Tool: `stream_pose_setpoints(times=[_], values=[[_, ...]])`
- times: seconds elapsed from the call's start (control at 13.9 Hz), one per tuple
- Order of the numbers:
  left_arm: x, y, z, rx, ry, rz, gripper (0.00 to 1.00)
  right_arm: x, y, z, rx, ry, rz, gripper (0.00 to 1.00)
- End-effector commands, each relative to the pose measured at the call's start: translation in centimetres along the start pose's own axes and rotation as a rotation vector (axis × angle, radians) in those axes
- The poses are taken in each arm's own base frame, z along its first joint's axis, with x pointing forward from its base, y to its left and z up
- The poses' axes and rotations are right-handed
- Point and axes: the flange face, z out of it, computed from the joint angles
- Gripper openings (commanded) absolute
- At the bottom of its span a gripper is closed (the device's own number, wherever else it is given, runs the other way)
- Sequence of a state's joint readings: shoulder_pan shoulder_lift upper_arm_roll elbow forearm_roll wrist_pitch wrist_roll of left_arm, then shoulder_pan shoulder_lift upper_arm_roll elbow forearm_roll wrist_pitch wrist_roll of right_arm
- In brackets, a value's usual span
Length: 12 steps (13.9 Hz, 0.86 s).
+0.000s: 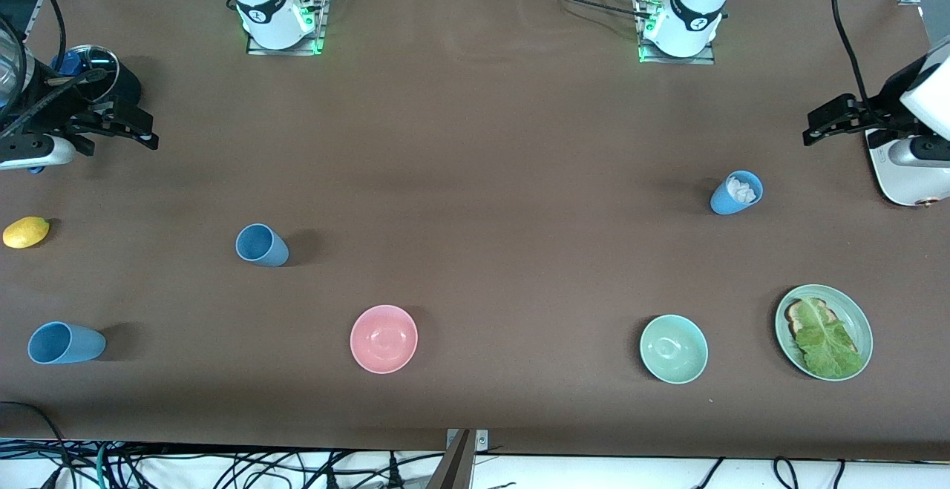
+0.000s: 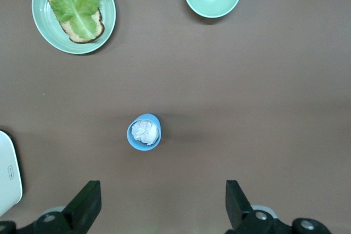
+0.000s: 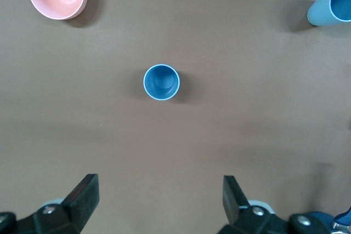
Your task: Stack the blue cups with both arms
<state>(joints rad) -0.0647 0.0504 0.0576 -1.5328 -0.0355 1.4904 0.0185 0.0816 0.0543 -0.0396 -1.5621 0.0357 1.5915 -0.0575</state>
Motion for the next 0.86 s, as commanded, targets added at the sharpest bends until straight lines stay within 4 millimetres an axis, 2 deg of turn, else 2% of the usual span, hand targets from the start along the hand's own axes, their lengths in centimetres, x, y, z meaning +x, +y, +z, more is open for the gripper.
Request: stream_pose_setpoints(times=[0.0,0.14,0.58,0.79], values=[[0.2,0.2,-0.7,-0.019,0.006,0.009,1.0,-0.1,0.0,-0.3,-0.011,-0.007,-0.016,1.0],[0.1,-0.4,-0.8,-0.023,0.008,0.002,1.0,-0.1,-0.1,-0.3,-0.009,-0.006,-0.016,1.0],[0.0,-0.3,-0.6,-0.02,-0.009,0.012,1.0,0.1,0.0,0.0,-0.009,-0.013,-0.013,1.0],[-0.1,-1.5,0.5,-0.024,-0.034,0.008,1.0,0.1,0.1,0.2,-0.01,-0.017,-0.01,1.0]])
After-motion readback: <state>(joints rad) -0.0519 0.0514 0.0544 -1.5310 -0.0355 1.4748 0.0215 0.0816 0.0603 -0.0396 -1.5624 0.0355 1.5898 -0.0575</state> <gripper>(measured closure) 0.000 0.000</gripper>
